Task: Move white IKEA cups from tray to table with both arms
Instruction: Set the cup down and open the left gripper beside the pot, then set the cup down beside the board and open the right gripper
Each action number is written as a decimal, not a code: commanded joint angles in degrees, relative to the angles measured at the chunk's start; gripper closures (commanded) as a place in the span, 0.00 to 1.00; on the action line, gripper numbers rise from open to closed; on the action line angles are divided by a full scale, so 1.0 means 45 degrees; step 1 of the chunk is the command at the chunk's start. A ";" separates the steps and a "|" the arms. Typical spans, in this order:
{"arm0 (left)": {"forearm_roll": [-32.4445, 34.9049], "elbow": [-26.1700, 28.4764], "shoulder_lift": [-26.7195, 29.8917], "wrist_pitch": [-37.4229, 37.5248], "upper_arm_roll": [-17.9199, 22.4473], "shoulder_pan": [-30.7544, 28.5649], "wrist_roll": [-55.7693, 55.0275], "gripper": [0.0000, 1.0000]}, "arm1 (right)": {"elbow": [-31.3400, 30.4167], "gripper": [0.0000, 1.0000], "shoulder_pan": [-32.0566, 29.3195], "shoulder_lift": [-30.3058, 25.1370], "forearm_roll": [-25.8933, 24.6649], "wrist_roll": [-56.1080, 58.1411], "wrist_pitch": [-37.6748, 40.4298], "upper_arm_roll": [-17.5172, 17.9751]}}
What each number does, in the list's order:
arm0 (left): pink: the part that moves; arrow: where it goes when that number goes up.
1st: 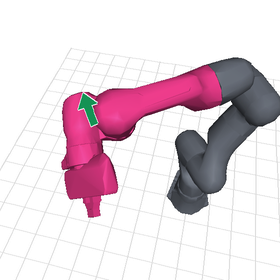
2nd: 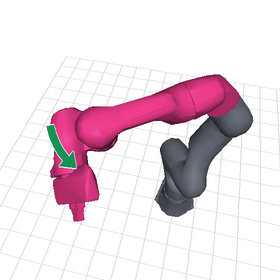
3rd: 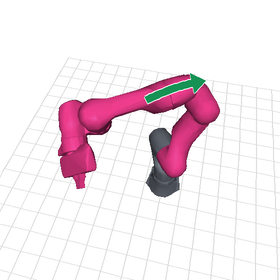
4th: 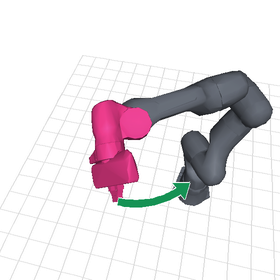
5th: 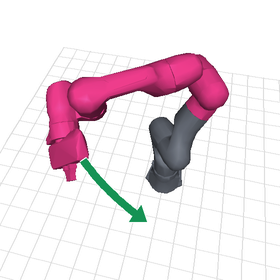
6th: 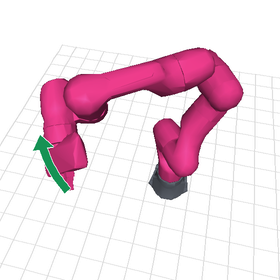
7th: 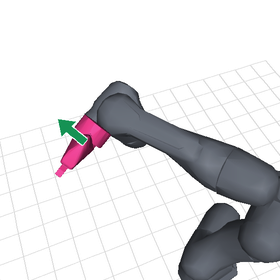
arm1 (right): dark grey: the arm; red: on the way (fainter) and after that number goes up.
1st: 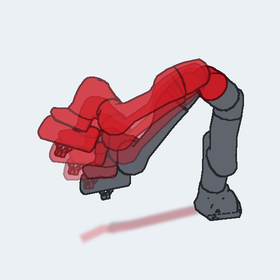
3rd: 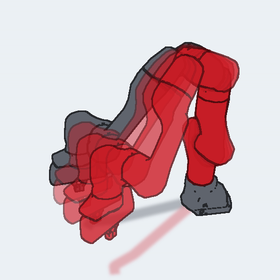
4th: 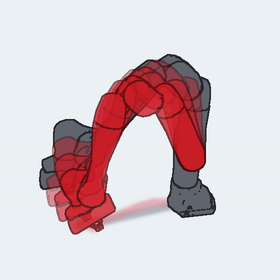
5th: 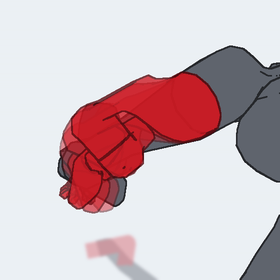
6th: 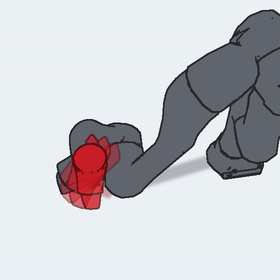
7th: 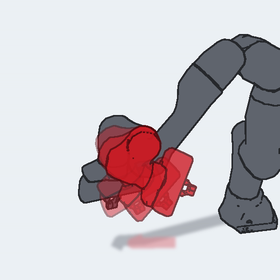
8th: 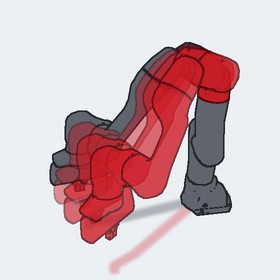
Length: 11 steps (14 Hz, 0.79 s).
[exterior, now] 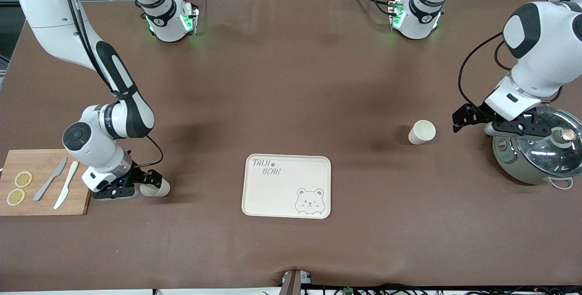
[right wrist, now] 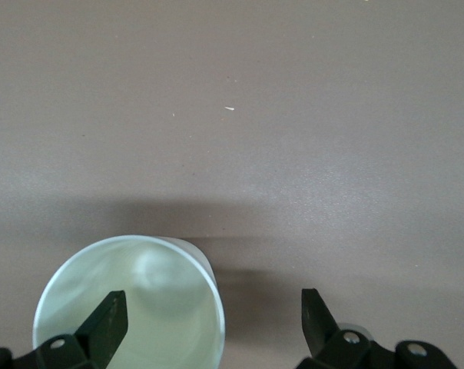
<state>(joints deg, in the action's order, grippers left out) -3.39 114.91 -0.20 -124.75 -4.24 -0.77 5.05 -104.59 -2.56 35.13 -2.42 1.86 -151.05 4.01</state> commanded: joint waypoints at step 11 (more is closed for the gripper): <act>0.0985 -0.3345 -0.0033 0.5472 -0.0152 0.0112 -0.0672 0.00 | 0.1090 0.00 -0.0270 -0.3643 0.0225 0.0153 0.7016 0.0262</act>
<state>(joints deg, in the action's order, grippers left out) -1.57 103.02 -0.15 -104.12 -4.52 -0.29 2.60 -100.85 -2.81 22.08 -2.40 1.95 -124.89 4.29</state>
